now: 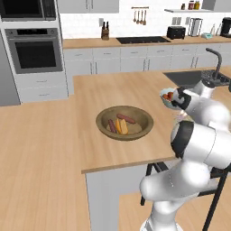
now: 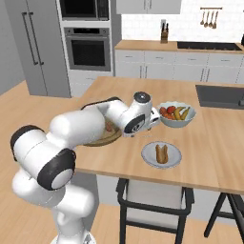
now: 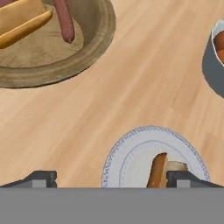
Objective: Place one bun and one sausage from the bowl on each plate.
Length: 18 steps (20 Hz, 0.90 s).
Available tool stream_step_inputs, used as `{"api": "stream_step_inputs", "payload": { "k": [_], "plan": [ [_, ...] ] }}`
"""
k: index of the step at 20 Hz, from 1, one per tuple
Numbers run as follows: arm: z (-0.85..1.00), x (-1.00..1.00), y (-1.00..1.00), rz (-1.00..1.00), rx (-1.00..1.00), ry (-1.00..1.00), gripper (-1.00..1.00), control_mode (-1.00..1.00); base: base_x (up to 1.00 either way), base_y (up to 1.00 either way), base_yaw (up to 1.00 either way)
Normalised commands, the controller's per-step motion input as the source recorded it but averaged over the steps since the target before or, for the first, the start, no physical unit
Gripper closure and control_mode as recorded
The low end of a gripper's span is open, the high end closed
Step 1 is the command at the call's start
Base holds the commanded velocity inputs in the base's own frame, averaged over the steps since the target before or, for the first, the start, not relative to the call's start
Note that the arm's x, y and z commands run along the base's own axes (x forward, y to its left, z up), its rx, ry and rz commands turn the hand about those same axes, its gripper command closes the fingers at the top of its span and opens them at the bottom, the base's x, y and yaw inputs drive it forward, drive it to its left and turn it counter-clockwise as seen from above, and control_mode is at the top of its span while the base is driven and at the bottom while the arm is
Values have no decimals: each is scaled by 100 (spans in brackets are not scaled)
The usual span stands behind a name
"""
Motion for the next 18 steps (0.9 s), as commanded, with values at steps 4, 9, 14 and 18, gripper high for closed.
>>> {"api": "stream_step_inputs", "payload": {
  "k": [4, 9, 14, 18],
  "plan": [
    [72, 0, 100, 41, 0, 16, -100, -100, 0, 0, 0],
    [46, 2, 100, 39, -3, 25, -100, -100, 0, 0, 0],
    [-17, 8, 79, 20, -17, 13, -100, -100, 0, 0, 0],
    [-59, 11, 66, 4, -19, 1, -100, -100, 0, 0, 0]
  ]
}}
